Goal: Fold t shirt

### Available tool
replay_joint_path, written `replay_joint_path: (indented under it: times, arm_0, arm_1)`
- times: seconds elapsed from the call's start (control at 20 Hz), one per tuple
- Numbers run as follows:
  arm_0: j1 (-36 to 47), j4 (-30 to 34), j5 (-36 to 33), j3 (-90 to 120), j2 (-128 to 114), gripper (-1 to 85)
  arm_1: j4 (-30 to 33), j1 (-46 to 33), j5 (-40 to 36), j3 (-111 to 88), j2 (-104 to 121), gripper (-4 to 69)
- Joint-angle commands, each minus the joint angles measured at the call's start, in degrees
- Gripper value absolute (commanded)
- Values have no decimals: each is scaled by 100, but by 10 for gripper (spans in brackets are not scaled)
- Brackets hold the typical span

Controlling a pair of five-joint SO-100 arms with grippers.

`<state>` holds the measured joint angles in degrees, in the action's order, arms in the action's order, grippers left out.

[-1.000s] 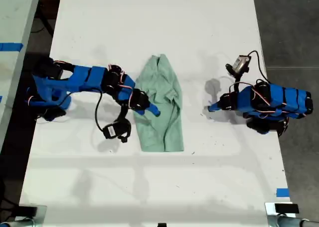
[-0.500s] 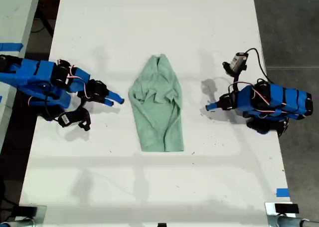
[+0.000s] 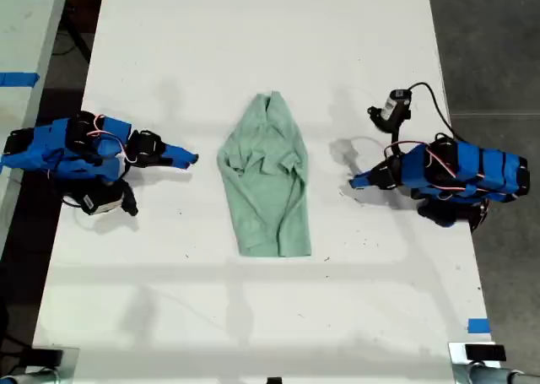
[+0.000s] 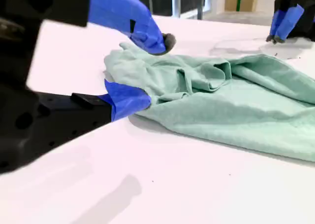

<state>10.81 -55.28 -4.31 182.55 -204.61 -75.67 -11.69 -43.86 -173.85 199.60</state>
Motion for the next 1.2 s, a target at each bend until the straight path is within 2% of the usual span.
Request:
replay_joint_path:
  times: [0.0, 0.25, 1.15]
  arm_0:
    - [510, -114, -193, 70, -62, 126]
    - [1239, -580, -571, 123, -70, 102]
    - [1371, -580, -624, 132, -70, 73]
  arm_1:
    - [-26, 0, -97, -439, 79, 66]
    - [-26, 0, -97, -439, 79, 63]
    - [-26, 0, -97, -439, 79, 59]
